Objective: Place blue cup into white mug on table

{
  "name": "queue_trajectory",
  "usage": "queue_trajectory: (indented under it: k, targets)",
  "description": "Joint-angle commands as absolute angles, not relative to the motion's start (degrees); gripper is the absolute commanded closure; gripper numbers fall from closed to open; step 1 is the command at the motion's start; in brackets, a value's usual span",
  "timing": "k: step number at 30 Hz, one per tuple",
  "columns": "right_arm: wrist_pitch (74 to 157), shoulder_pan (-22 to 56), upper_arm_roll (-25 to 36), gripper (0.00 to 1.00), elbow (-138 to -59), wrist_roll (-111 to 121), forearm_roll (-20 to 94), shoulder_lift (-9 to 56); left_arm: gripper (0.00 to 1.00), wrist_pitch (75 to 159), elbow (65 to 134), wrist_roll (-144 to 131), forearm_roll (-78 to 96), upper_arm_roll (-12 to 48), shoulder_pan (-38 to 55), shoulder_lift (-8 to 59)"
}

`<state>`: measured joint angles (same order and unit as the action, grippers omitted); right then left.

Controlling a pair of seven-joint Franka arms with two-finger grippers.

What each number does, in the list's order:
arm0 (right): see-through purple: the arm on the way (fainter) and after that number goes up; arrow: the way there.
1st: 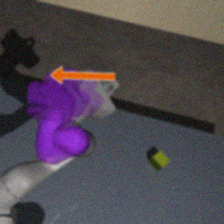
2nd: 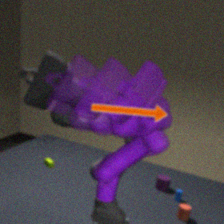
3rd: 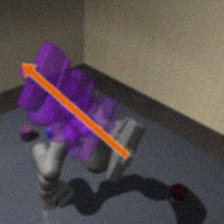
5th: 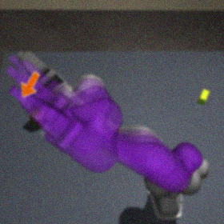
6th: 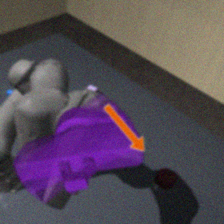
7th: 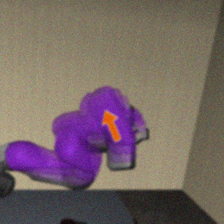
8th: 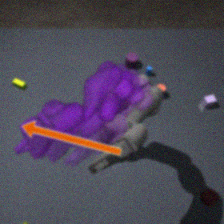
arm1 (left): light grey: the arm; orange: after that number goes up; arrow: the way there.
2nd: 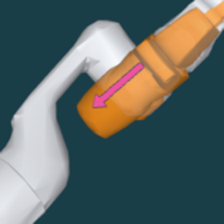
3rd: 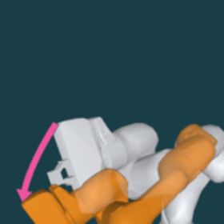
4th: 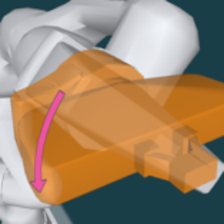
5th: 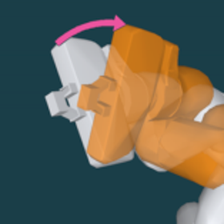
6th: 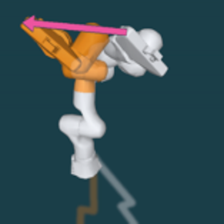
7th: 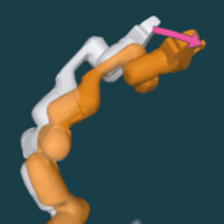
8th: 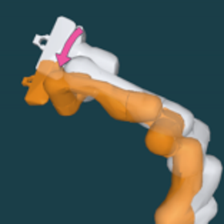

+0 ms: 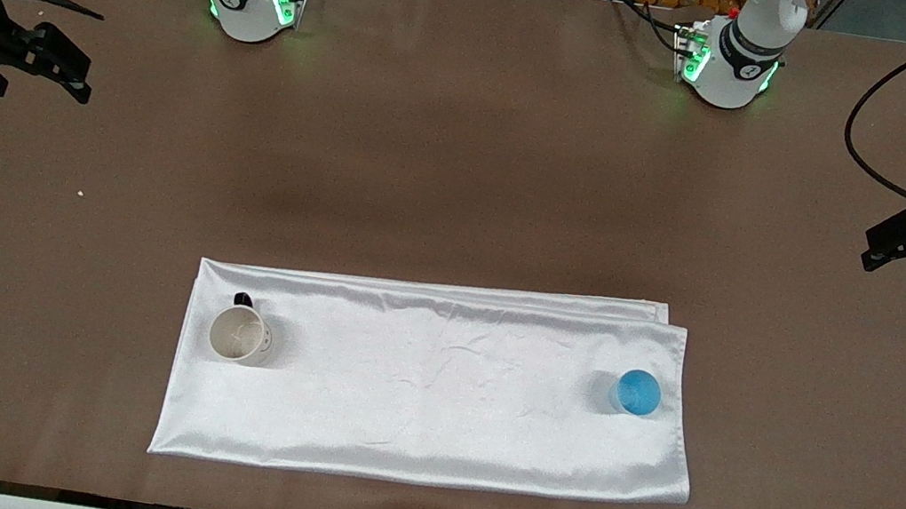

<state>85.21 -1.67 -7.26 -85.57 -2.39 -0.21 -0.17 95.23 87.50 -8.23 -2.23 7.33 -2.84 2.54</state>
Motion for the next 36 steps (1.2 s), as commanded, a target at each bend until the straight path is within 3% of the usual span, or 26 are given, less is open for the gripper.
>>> queue_trajectory:
  k: [1, 19, 36]
  targets:
    - [84.5, -1.1, -6.8, 0.00, -84.4, -3.5, 0.7, 0.4, 0.00, 94.4, 87.5, -6.9, -0.8, 7.3, -3.0, 2.2]
    - [84.5, -1.1, -6.8, 0.00, -84.6, -3.5, 0.7, 0.4, 0.00, 95.2, 87.9, -7.1, -0.3, 7.4, -2.8, 5.6]
    - [84.8, -1.2, -6.8, 0.00, -84.8, -3.5, 0.7, 1.1, 0.00, 104.3, 88.5, -8.3, -0.3, 7.4, -1.8, 13.7]
